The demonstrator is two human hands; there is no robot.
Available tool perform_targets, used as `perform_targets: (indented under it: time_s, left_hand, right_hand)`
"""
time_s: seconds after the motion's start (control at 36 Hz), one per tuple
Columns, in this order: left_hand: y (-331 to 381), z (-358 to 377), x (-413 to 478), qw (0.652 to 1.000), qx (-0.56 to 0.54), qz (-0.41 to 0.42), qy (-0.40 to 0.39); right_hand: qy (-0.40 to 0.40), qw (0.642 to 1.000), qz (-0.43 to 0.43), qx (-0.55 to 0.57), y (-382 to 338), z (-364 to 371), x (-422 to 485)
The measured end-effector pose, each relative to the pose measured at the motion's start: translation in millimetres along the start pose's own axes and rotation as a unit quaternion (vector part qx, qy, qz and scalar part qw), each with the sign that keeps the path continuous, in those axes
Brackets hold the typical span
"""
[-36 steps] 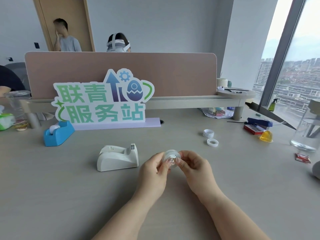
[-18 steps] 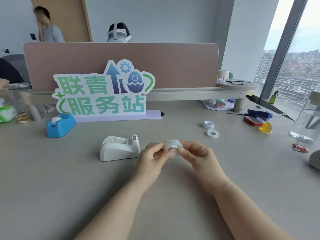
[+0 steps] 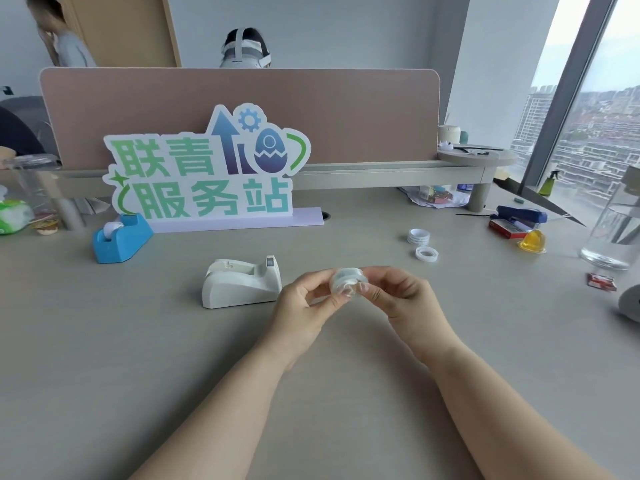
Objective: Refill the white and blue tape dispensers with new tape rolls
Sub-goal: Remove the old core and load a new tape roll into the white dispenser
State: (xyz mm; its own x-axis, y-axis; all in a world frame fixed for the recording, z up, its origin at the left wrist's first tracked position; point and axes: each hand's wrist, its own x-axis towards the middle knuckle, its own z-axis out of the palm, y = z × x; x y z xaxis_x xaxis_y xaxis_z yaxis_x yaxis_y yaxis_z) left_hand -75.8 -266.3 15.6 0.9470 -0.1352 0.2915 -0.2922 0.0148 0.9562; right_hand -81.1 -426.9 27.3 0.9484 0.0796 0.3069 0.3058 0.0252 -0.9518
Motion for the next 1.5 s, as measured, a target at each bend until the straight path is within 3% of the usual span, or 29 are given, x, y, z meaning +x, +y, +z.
perform_targets:
  time_s: [0.22,0.47,0.94,1.08,1.17,1.36,1.5]
  left_hand:
    - [-5.6,-0.7,2.9,0.996,0.047,0.036,0.060]
    - [-13.7,0.2,7.1,0.986,0.110,0.078,0.099]
    - [-9.5,2.6,6.3,0.965,0.188,0.139,0.116]
    - [-9.9,2.4,6.9,0.954,0.222,0.168,0.113]
    - [-9.8,2.9,6.3,0.953,0.228,0.169,0.110]
    - [-11.7,-0.3,8.3,0.955,0.215,0.145,0.140]
    - [-10.8,1.7,7.4,0.957,0.211,0.145,0.137]
  right_hand:
    - [0.061,0.997,0.016,-0.046,3.4,2.1,2.0]
    - [0.081,0.996,0.035,0.018,-0.6,12.0,-3.2]
    - [0.100,0.986,0.110,0.072,-1.3,12.3,-3.9]
    - [0.096,0.988,0.119,0.030,0.1,12.1,-2.6]
    - [0.089,0.989,0.119,0.001,2.5,14.0,-1.1]
    - [0.104,0.987,0.110,0.051,-2.5,14.8,0.6]
    - [0.106,0.988,0.108,0.008,3.1,13.2,-0.5]
